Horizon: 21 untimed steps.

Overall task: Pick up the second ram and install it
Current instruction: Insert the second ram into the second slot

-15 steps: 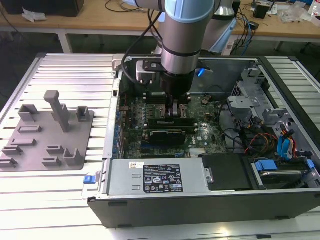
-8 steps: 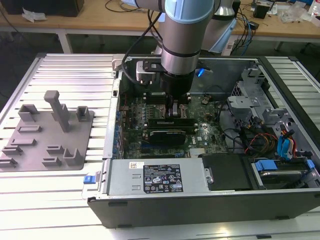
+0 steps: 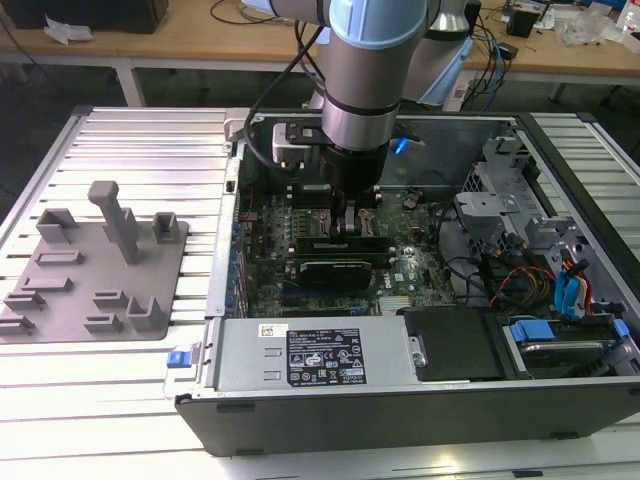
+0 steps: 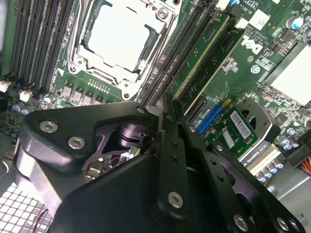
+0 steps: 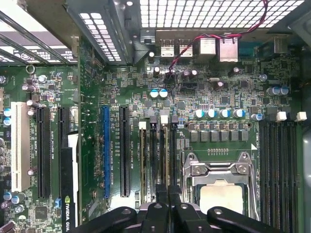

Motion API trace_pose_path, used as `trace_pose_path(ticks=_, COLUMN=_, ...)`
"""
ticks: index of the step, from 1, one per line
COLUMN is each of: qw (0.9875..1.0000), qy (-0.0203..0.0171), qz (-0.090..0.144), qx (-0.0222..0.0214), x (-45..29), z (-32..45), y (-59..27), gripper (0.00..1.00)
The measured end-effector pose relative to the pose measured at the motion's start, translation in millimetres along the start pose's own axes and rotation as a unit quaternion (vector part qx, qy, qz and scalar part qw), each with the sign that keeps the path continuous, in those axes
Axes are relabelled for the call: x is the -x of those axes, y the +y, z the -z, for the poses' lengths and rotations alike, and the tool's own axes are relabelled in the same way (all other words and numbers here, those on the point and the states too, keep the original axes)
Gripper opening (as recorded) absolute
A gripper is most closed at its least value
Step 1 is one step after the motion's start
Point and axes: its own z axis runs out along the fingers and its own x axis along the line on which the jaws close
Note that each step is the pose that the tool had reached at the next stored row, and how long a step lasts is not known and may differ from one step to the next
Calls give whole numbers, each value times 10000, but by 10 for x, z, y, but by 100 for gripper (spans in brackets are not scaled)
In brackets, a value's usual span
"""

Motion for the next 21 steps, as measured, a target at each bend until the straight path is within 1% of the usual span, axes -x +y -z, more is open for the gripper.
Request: trace_pose_path(ticks=21, qw=10000, qy=0, qz=0, qx=0, x=0, z=-14, y=-3, gripper=10)
